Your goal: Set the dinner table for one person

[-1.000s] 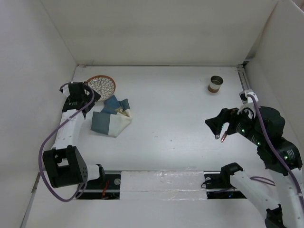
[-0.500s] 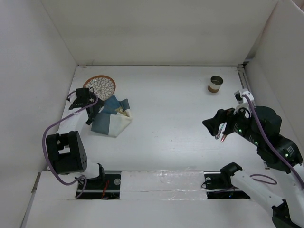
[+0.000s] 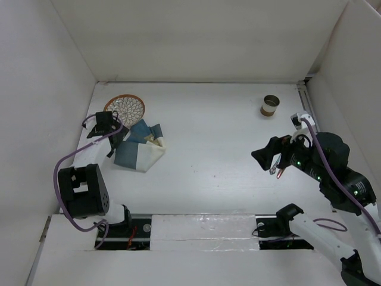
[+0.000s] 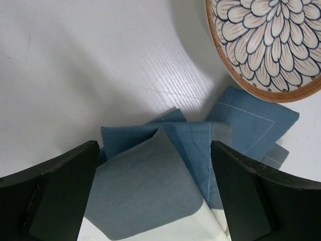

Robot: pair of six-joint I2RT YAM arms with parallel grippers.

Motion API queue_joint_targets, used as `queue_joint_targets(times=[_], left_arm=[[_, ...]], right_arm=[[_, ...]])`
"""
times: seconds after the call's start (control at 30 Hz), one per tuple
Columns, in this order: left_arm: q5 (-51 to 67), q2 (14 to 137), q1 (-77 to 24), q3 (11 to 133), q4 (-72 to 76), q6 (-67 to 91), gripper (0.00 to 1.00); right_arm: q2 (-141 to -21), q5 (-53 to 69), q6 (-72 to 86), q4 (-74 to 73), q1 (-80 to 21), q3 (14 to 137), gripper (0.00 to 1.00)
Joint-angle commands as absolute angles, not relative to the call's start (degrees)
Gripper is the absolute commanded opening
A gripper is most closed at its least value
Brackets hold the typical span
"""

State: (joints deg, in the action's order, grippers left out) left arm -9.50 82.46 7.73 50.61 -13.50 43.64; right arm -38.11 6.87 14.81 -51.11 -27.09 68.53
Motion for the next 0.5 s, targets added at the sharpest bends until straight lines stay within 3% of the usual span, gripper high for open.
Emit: queue_joint_targets(times=[0.0, 0.3, 0.43, 0.47], left_arm=[[-14.1, 81.1, 7.7, 51.2, -14.4, 43.5, 0.91], [-9.1, 85.9, 7.7, 52.2, -10.1, 41.8, 0.87], [-3.8, 88.5, 7.7, 50.9, -7.2, 39.8, 0.71], [-2.6, 88.5, 7.7, 50.9, -7.2, 39.8, 0.51]], right_arm=[[-39.0, 9.5, 15.6, -46.2, -27.5, 67.9, 1.00], [-40.6, 10.1, 16.6, -45.0, -27.5, 67.3, 1.00], [-40.6, 10.1, 16.6, -45.0, -27.5, 67.3, 1.00], [-40.6, 9.5, 16.6, -45.0, -27.5, 67.3, 1.00]])
